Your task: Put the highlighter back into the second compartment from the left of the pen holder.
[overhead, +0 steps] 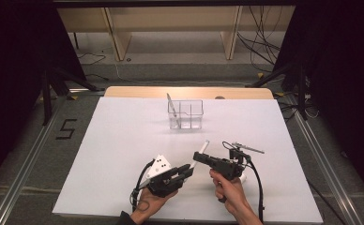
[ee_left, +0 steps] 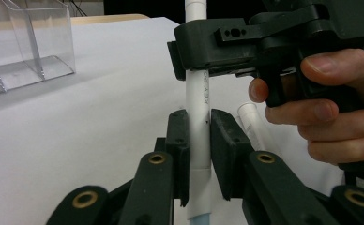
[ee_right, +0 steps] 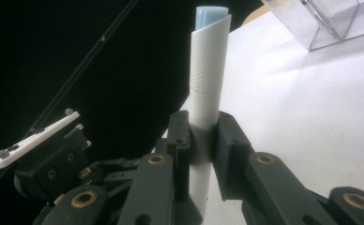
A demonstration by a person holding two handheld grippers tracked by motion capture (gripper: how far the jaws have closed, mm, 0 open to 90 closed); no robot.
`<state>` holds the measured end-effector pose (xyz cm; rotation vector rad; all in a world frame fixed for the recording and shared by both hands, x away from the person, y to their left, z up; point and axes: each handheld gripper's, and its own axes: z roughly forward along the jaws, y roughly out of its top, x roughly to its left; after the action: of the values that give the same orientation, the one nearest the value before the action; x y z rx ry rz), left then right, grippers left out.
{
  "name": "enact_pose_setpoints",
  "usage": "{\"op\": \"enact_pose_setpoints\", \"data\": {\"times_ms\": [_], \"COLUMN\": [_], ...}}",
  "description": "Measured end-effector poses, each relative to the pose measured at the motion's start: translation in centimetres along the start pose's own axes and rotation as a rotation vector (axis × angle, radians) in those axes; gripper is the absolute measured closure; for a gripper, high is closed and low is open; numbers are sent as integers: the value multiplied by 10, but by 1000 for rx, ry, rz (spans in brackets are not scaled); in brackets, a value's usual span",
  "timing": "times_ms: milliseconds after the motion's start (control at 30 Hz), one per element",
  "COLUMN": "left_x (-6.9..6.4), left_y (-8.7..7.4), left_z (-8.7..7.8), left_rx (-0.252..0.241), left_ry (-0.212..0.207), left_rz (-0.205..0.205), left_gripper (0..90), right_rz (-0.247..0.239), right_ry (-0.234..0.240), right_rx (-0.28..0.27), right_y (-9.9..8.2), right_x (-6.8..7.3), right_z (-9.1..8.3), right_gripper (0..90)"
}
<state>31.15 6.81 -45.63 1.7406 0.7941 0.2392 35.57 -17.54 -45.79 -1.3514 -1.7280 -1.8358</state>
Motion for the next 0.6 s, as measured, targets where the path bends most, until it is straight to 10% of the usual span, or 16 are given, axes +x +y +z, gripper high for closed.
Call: {"op": "enact_pose_setpoints", "data": {"times_ms": [233,600], "left_x": [-2,15], "left_y": [2,5], "left_z": [2,-11], "left_rx": [30,53], "left_ry": [-10,-3], "left_rz": [9,2], "left_gripper": [428,302], "right_rz": [-76,-185], "right_ry": [-15,-101], "right_rx": [-11,-52], "right_y": [4,15], "right_x": [9,13], "right_z": [-2,-13], "right_gripper": [790,790]}}
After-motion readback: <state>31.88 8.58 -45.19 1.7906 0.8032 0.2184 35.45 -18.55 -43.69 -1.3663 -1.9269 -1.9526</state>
